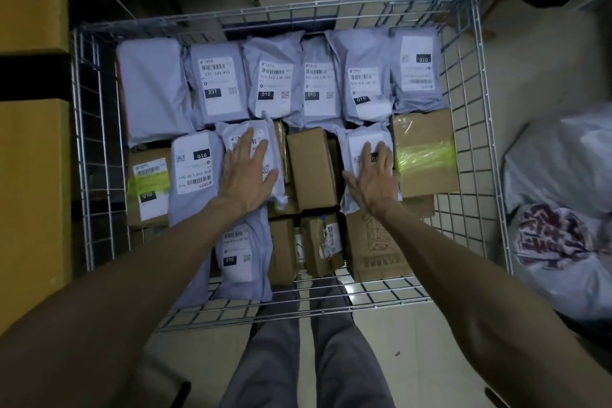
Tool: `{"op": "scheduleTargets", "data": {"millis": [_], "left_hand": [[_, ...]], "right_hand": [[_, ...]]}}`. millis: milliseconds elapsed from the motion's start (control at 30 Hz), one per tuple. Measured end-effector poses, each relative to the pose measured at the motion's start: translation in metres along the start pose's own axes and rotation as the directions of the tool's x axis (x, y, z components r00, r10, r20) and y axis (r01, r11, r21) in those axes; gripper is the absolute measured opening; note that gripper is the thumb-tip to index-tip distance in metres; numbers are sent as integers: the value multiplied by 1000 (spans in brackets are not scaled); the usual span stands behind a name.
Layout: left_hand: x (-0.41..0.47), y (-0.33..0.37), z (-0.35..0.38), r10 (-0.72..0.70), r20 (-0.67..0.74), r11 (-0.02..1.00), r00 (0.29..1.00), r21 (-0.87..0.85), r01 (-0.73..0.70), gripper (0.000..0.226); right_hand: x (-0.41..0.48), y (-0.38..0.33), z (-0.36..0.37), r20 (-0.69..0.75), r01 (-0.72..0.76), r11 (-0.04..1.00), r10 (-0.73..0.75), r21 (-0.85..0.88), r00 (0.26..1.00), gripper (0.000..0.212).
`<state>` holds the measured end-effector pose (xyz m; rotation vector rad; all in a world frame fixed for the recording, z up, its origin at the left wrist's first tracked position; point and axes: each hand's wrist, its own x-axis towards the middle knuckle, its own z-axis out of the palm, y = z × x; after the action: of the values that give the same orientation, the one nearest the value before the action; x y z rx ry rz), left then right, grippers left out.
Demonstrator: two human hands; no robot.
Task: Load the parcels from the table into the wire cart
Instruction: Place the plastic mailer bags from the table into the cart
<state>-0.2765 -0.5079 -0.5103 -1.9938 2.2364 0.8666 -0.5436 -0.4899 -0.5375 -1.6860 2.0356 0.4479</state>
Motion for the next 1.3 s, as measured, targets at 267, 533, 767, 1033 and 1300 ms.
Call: {"op": "scheduleTargets", "data": {"millis": [267, 533, 767, 1033, 1300], "left_hand": [[-29, 16, -54, -10, -7, 999, 1000, -50, 10, 65], [-79, 19, -122, -8, -33, 1000, 999, -26, 7, 66], [-135, 7, -171, -98, -156, 995, 983, -25, 96, 63], [-205, 10, -205, -294, -297, 953, 909, -19, 302, 61], [-279, 12, -218, -447, -385, 887, 807, -75, 456, 60]], "right_hand": [[-41, -4, -52, 65, 121, 991, -117, -61, 991, 69], [-88, -25, -122, 19, 220, 968, -219, -121, 975, 68], [-114, -67, -182, -77, 365, 927, -372, -92, 925, 67], [-134, -118, -217, -120, 570, 800, -595, -189, 795, 67], [-169, -152, -233, -82, 692, 683, -723, -234, 686, 68]]}}
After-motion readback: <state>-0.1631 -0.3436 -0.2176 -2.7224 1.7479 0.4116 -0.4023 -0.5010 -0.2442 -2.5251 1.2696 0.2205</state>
